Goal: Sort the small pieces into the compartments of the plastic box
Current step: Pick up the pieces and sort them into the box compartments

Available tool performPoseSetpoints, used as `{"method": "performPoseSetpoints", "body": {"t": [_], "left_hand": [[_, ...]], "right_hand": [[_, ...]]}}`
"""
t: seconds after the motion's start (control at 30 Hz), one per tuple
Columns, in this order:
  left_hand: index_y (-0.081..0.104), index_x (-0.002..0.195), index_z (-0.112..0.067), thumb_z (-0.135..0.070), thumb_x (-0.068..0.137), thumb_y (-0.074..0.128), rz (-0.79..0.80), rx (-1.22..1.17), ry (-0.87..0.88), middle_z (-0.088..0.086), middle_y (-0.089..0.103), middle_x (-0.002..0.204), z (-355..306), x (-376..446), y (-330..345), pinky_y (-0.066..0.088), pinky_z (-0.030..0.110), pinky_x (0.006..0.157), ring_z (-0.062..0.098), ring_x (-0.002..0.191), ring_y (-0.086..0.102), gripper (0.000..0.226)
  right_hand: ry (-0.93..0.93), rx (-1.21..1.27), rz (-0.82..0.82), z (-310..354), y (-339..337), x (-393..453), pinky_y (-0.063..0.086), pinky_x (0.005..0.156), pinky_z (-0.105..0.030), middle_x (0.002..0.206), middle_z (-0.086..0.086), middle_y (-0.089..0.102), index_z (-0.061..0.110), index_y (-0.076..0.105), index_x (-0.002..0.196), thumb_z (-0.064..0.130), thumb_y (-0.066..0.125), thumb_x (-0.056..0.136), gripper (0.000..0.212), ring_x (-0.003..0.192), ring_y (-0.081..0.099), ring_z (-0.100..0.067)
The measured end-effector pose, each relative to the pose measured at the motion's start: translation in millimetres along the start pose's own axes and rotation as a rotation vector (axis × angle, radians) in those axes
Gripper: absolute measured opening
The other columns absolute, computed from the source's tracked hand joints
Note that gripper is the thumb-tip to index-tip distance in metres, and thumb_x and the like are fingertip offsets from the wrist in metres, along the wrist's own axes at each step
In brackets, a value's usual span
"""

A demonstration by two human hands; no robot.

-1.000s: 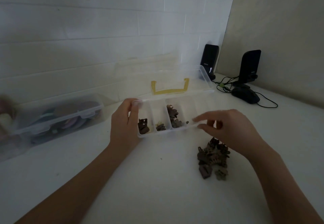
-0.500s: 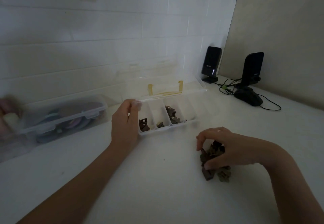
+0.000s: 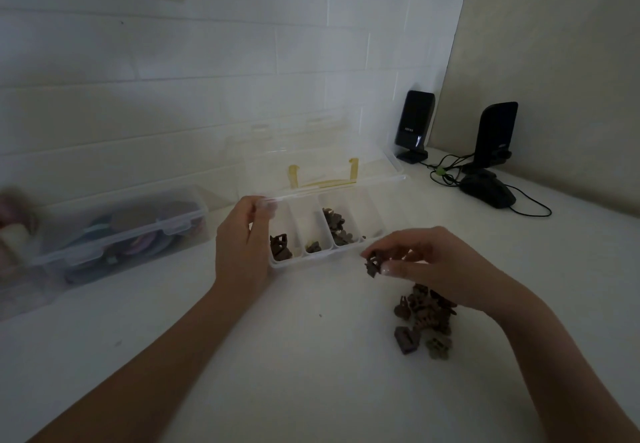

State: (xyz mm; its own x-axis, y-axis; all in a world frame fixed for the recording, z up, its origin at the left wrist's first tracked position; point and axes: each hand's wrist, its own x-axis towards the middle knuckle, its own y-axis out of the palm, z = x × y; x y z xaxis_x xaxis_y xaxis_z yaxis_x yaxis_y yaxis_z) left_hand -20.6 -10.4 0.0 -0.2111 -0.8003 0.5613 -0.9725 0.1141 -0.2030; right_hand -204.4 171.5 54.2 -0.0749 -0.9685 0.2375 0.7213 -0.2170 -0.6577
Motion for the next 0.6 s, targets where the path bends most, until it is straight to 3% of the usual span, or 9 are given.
{"method": "performPoseSetpoints", "body": {"t": [0.13,0.23,0.4,0.5,0.6], "left_hand": [[0.061,0.089,-0.021,-0.028,0.098,0.046,0.006,0.003,-0.002,-0.012,0.063,0.081,0,0,0,0.039,0.009,0.064,-0.001,0.071,0.054,0.019],[0.061,0.089,-0.022,-0.035,0.094,0.043,0.004,-0.004,-0.002,-0.011,0.064,0.082,-1,0,0,0.040,0.011,0.065,0.000,0.074,0.056,0.022],[0.061,0.089,-0.024,-0.038,0.094,0.042,-0.003,0.000,0.019,-0.011,0.065,0.083,-2,-1,0,0.042,0.013,0.066,0.002,0.075,0.057,0.024],[0.061,0.089,-0.024,-0.038,0.094,0.043,0.001,-0.011,0.018,-0.012,0.064,0.080,-4,-3,1,0.042,0.018,0.065,0.004,0.071,0.056,0.024],[0.061,0.088,-0.024,-0.036,0.095,0.043,0.001,-0.020,0.030,-0.012,0.064,0.080,-5,-5,2,0.043,0.024,0.066,0.006,0.073,0.058,0.023]], "right_hand": [[0.041,0.296,-0.072,2,4,2,0.050,0.072,-0.013,0.088,0.001,0.075,0.019,0.074,0.094,0.006,0.072,0.076,0.022,0.084,0.070,-0.011],[0.049,0.404,-0.079,2,5,3,0.051,0.072,-0.014,0.087,-0.002,0.076,0.017,0.073,0.090,0.021,0.074,0.066,0.024,0.086,0.071,-0.015],[0.052,0.344,-0.063,3,7,3,0.050,0.069,-0.016,0.078,-0.001,0.075,0.026,0.070,0.098,0.034,0.071,0.068,0.031,0.076,0.069,-0.014],[0.011,0.222,-0.133,2,15,5,0.050,0.068,-0.022,0.077,0.003,0.072,0.027,0.068,0.095,0.028,0.072,0.076,0.020,0.072,0.066,-0.016],[-0.060,0.001,-0.195,2,35,9,0.046,0.066,-0.021,0.078,0.011,0.065,0.029,0.068,0.094,0.023,0.071,0.080,0.016,0.070,0.056,-0.006]]}}
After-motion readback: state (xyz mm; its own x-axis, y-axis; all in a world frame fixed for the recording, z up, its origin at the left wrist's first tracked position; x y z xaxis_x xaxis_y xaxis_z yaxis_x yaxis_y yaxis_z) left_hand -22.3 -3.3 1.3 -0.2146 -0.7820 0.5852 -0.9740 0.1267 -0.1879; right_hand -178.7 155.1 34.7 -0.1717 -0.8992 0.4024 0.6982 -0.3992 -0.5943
